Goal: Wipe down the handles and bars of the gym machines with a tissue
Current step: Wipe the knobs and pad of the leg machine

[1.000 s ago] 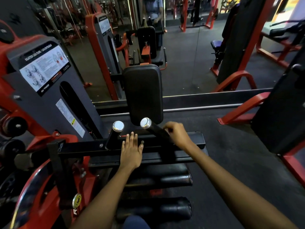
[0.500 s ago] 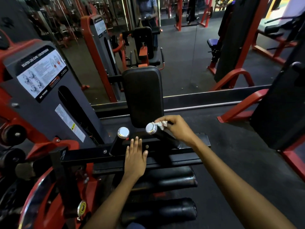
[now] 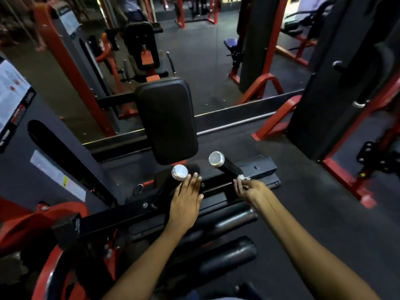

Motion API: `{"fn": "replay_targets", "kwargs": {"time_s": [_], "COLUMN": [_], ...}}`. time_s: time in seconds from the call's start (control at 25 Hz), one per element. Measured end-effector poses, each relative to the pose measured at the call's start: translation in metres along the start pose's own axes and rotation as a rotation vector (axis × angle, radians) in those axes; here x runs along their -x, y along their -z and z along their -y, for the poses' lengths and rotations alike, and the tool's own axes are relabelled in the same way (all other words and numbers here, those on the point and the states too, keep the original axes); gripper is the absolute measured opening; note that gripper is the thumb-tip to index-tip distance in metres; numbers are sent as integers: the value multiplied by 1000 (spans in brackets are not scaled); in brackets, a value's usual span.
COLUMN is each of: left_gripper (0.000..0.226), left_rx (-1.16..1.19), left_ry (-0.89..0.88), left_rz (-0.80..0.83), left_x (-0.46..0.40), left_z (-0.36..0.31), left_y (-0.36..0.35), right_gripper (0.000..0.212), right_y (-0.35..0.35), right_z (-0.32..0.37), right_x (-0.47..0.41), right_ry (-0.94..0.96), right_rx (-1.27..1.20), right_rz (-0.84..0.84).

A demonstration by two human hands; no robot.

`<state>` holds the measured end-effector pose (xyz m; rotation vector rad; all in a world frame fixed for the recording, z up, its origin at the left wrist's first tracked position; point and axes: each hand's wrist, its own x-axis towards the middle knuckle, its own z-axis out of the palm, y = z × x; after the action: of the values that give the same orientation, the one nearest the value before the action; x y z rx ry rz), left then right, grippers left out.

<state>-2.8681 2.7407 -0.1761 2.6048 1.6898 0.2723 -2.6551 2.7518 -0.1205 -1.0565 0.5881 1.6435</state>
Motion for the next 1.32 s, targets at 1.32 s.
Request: {"fn": "replay_targets", "kwargs": {"time_s": [1.32], "left_gripper": [68], "left_rx": [-130], "left_ry": [-130], "left_rz": [72], "left_x": [4], "left_z": [9], "left_y": [1], "right_gripper": [4], "right_y": [7], "right_z": [-102], "right_x": [20], "right_ry": [1414], "right_rx": [797], "right_rz": [-450]}}
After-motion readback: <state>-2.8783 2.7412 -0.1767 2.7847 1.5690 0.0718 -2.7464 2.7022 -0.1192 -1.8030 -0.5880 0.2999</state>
